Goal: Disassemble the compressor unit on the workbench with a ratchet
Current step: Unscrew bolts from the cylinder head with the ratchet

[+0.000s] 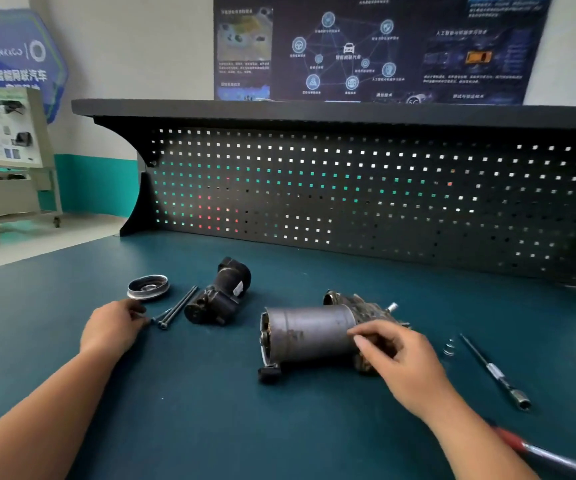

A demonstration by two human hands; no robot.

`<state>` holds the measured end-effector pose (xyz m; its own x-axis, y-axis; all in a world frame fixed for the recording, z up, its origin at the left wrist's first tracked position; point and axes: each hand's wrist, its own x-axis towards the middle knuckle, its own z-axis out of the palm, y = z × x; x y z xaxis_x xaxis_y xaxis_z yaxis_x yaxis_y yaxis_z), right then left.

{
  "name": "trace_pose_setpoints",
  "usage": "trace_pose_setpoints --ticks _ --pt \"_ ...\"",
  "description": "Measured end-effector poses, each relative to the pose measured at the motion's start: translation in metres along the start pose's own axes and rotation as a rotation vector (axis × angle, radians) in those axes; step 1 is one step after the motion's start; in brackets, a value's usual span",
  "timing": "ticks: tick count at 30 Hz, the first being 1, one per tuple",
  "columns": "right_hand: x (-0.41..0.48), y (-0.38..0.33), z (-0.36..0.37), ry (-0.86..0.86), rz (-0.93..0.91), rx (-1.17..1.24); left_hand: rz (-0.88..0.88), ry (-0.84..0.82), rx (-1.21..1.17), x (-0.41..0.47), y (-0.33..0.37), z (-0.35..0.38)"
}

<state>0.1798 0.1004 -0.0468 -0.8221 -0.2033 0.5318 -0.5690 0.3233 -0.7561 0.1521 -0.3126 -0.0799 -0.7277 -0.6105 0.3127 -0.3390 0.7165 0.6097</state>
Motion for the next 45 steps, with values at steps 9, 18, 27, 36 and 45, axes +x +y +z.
trace_pose_setpoints --ticks 9,18,27,36,45 --pt "0.011 0.02 -0.023 0.523 0.051 -0.151 0.342 0.206 -0.381 -0.059 0.072 -0.015" --pt "0.011 0.016 -0.022 0.16 0.253 -0.355 0.858 -0.152 -0.315 -0.189 0.225 0.056" --pt "0.006 0.006 -0.052 0.212 0.321 -0.26 0.984 -0.142 -0.276 -0.189 0.222 0.082" --pt "-0.053 0.015 -0.125 -0.558 0.547 -0.876 1.013 -0.307 -0.472 -0.169 0.217 0.068" --pt "-0.059 -0.013 -0.149 -0.056 0.13 -0.739 0.932 -0.289 -0.47 -0.17 0.217 0.07"
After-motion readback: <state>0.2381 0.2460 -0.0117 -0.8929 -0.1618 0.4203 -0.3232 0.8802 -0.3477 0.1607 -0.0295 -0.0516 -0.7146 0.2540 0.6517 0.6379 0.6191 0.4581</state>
